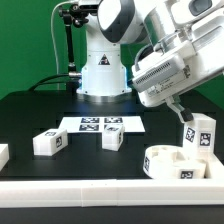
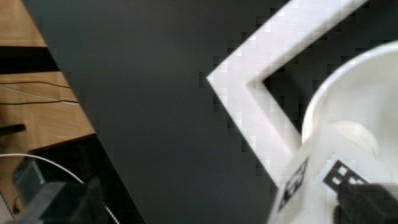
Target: Assemble stool
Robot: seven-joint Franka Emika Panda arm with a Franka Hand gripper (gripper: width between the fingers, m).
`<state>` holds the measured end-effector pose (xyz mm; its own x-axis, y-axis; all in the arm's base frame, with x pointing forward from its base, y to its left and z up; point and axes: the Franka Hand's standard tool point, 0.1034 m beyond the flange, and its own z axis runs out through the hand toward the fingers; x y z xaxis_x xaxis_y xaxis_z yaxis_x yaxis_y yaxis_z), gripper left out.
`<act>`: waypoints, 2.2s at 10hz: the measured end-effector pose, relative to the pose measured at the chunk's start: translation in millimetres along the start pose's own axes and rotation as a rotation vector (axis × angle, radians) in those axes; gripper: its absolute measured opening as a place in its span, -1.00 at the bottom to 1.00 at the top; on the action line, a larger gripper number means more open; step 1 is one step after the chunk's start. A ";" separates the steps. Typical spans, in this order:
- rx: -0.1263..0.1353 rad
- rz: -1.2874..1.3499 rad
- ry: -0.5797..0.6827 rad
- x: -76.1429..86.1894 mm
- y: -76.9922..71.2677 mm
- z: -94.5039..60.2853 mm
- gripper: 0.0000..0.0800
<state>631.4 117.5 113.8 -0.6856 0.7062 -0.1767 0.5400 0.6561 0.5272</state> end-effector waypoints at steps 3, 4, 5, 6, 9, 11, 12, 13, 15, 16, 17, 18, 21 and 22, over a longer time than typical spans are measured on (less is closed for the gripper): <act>-0.001 -0.101 0.001 -1.4 -4.8 0.7 0.62; -0.005 -0.258 0.006 -4.6 -18.0 3.5 0.62; -0.030 -0.382 0.010 -3.0 -23.1 5.5 0.62; -0.072 -0.430 0.005 -1.4 -22.4 5.5 0.62; -0.086 -0.410 -0.012 -8.8 -17.1 1.8 0.62; -0.087 -0.404 -0.005 -4.1 -15.9 3.5 0.62; -0.087 -0.398 -0.003 -2.6 -15.3 3.9 0.62; -0.089 -0.359 -0.008 -5.0 -13.4 1.9 0.62; -0.093 -0.281 -0.065 -29.9 -0.9 -23.8 0.62; -0.096 -0.273 -0.091 -37.7 6.6 -38.7 0.62; -0.098 -0.274 -0.105 -39.2 11.7 -49.5 0.62; -0.098 -0.274 -0.104 -35.8 13.2 -52.4 0.62; -0.099 -0.239 -0.096 -32.7 12.9 -50.1 0.62; -0.103 -0.105 -0.096 -36.4 12.4 -50.6 0.62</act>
Offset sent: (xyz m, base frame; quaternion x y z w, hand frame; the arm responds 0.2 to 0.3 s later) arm -0.0111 -0.0104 -0.0103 -0.0713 0.0407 -0.3008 0.9501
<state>638.4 86.4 168.8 -0.6830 0.6608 -0.3110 0.4117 0.7001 0.5834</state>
